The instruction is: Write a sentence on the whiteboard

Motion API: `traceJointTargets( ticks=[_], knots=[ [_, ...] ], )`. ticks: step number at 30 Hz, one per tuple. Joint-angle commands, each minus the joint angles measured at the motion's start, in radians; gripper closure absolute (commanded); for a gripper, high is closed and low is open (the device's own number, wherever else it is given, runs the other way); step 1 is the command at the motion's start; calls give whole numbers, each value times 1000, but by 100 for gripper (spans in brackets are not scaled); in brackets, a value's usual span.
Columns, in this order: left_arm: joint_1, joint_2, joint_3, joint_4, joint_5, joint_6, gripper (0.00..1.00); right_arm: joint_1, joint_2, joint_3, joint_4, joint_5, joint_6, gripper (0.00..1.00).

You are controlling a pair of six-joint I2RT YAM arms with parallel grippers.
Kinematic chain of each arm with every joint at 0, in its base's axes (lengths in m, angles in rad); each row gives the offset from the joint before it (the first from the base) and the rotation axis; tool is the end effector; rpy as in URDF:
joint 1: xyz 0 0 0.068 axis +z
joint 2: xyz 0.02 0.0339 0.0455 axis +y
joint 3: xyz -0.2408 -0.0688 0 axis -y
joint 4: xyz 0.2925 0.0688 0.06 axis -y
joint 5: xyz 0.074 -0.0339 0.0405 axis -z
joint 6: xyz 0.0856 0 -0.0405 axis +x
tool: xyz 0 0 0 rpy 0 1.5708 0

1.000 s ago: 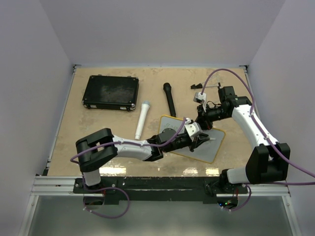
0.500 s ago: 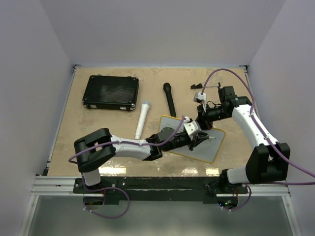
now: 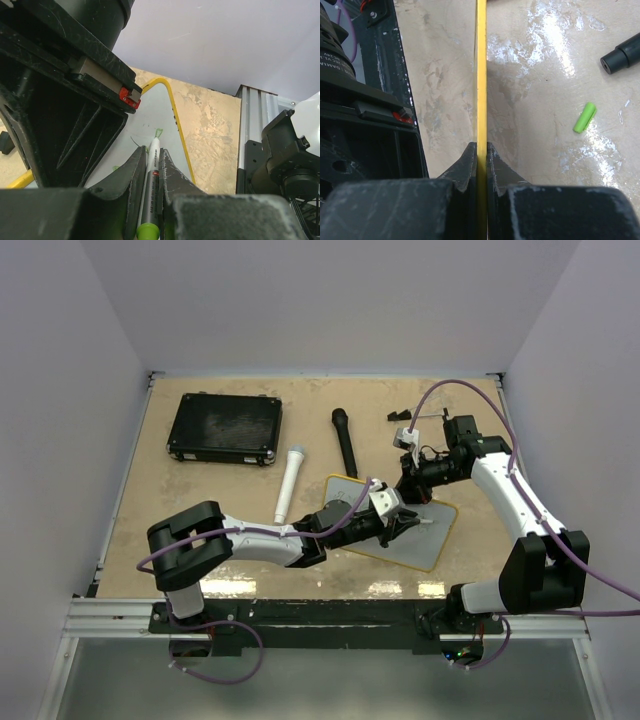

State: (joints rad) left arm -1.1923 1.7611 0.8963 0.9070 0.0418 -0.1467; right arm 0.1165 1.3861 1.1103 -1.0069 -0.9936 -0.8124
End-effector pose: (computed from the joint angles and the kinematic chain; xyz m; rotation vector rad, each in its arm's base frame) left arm 0.1668 -0.4291 0.1730 0.8462 1.3970 -1.0838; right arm 0.2974 0.1070 0.2125 -1.2092 2.0040 1.0738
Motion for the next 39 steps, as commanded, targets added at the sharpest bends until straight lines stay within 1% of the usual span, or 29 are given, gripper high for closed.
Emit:
traceJointTargets(
  ticks=[1,5,8,19,26,39],
  knots=[
    [22,-22,-4,-37,-13,15,100,-3,-9,6,17,-40,-47,100],
    [19,-20,3,-59,3,16,100,-3,1,13,7,-42,-57,100],
    [16,-11,-10,-40,6,3,100,-3,-4,10,14,-40,-48,100],
    [5,32,26,-5,27,-25,100,-3,-4,5,17,-39,-48,100],
    [3,44,52,-10,35,-21,100,-3,-6,0,21,-39,-47,100],
    [0,-12,56,35,82,-47,100,-3,-4,-3,27,-42,-47,100]
  ],
)
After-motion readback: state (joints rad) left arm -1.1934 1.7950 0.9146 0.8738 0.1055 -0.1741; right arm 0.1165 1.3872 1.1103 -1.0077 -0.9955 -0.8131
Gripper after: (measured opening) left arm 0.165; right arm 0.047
